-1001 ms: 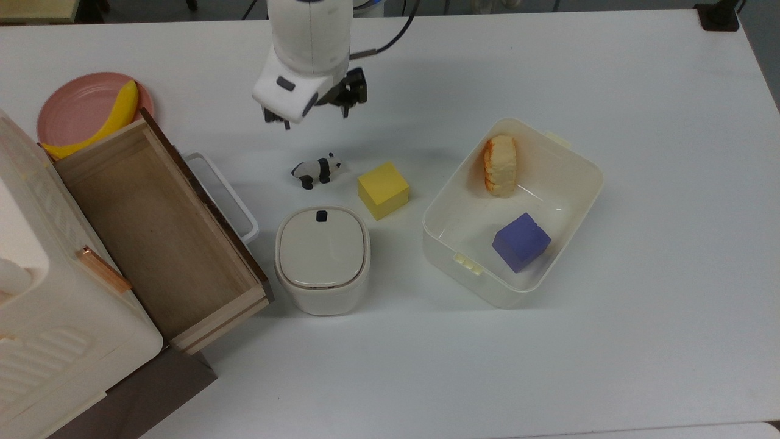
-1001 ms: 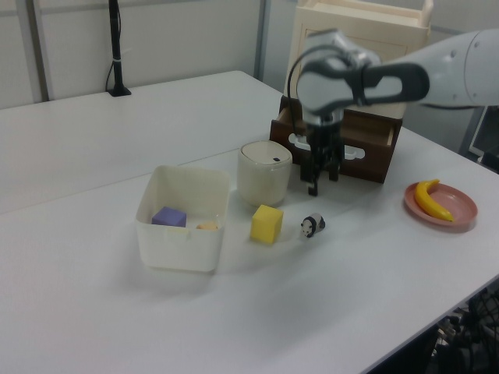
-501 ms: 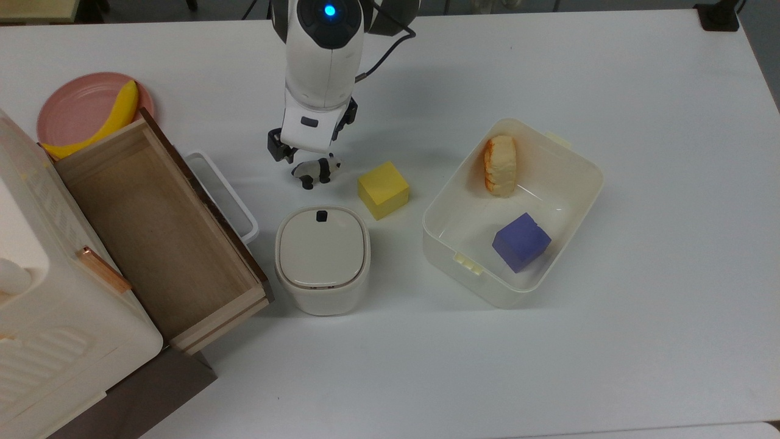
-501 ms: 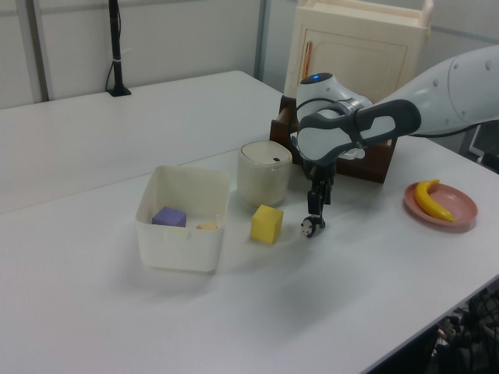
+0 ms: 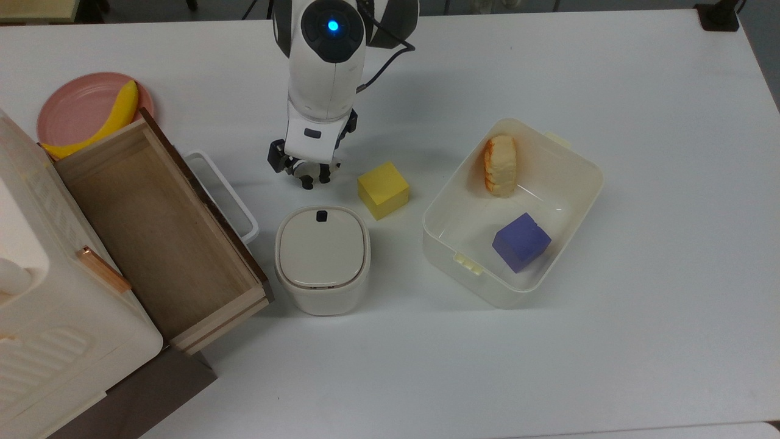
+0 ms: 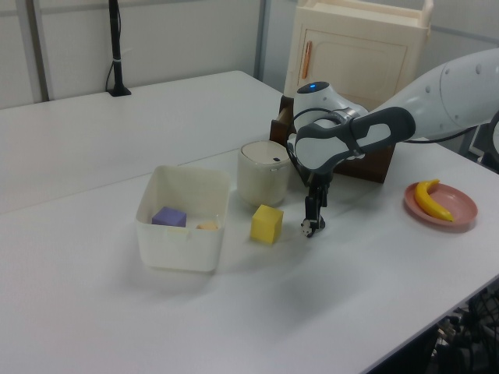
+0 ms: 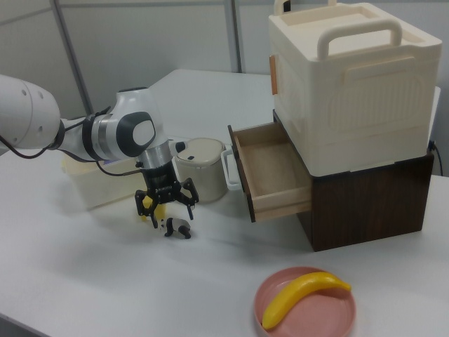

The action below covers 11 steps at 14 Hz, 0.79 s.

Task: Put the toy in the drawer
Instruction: 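Close the gripper on the panda toy and lift it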

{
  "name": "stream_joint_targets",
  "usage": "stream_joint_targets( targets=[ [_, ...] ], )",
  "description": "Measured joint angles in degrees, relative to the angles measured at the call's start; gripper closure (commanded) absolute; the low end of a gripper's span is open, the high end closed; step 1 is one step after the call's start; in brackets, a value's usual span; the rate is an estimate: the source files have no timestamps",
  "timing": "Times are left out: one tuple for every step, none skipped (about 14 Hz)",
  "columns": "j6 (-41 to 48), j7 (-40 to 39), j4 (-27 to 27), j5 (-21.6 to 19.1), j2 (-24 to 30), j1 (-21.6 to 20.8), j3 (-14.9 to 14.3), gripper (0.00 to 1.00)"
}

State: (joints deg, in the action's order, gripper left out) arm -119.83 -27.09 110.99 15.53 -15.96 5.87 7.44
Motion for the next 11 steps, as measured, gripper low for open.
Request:
stream_joint_targets(
  targets=[
    [0.0, 1.3, 0.0, 0.0, 0.0, 0.0, 0.0, 0.00],
    [0.0, 2.1, 0.0, 0.0, 0.0, 0.0, 0.0, 0.00],
    [0.0, 2.7, 0.0, 0.0, -0.1, 0.0, 0.0, 0.00],
    [0.0, 3.3, 0.0, 0.0, -0.3, 0.0, 0.0, 0.00],
    [0.0, 3.5, 0.1, 0.0, -0.5, 0.0, 0.0, 0.00],
    [0.0, 3.6, 0.1, 0.0, -0.7, 0.0, 0.0, 0.00],
    [0.0, 3.7, 0.1, 0.0, -0.9, 0.0, 0.0, 0.00],
    [-0.1, 4.0, 0.1, 0.0, -1.3, 0.0, 0.0, 0.00],
    [-0.3, 5.2, 0.1, 0.0, -1.6, 0.0, 0.0, 0.00],
    [-1.0, 6.4, 0.1, 0.0, -1.8, 0.0, 0.0, 0.00],
    [-2.6, 8.5, 0.1, 0.0, -2.2, -0.1, 0.0, 0.00]
  ],
)
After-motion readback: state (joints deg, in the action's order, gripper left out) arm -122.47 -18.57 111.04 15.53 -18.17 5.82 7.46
